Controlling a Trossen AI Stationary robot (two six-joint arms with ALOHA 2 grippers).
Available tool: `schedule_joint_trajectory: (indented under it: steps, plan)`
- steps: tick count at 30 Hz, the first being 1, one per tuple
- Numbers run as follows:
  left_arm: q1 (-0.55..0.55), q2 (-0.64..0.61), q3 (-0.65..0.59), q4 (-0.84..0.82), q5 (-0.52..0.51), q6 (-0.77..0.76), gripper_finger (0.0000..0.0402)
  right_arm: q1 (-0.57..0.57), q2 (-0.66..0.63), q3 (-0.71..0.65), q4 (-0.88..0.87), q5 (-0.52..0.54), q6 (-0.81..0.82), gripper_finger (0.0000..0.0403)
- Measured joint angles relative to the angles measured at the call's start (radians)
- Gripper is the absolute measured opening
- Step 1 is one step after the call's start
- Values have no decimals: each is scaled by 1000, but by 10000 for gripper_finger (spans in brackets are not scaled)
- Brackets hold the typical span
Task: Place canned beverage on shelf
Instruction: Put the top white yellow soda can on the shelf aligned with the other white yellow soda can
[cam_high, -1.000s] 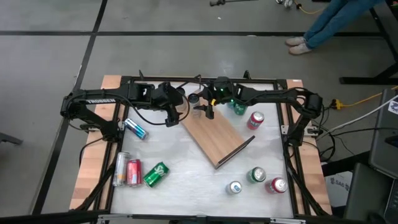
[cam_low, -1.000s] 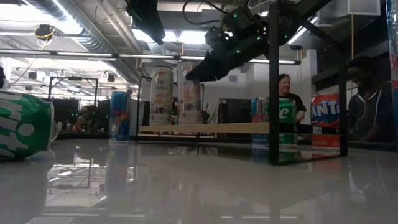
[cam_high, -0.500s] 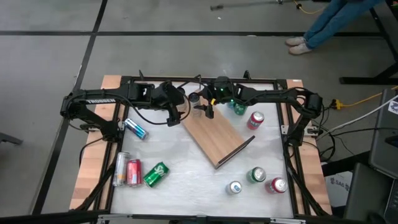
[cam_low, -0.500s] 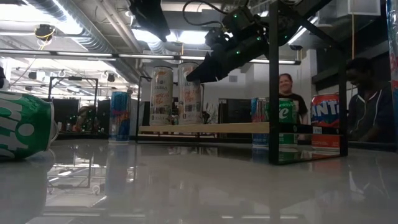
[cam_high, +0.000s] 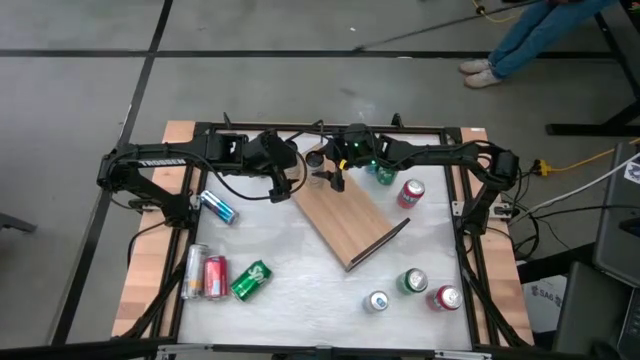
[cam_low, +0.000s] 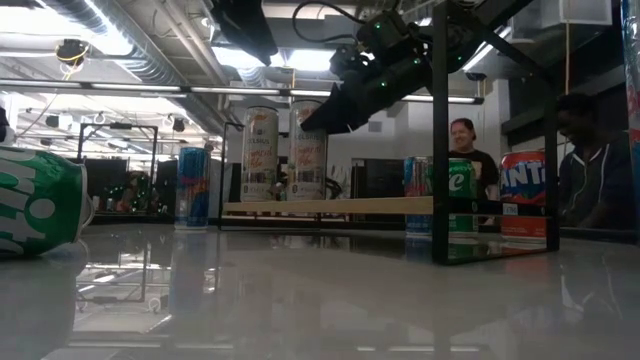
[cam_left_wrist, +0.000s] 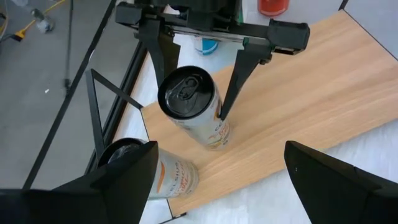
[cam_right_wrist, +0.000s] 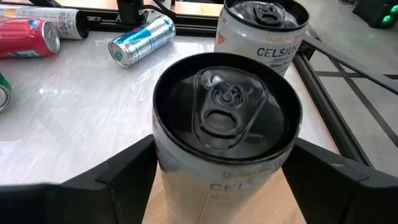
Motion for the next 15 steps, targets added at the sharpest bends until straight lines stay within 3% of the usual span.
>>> schedule_joint_trajectory:
  steps: [8, 15]
  plan:
    - [0, 0, 0, 22, 0, 1, 339, 0, 0, 0, -1, 0, 2, 361]
    - [0, 0, 0, 67, 0, 26, 339, -1, -42, 1, -37, 17, 3, 366]
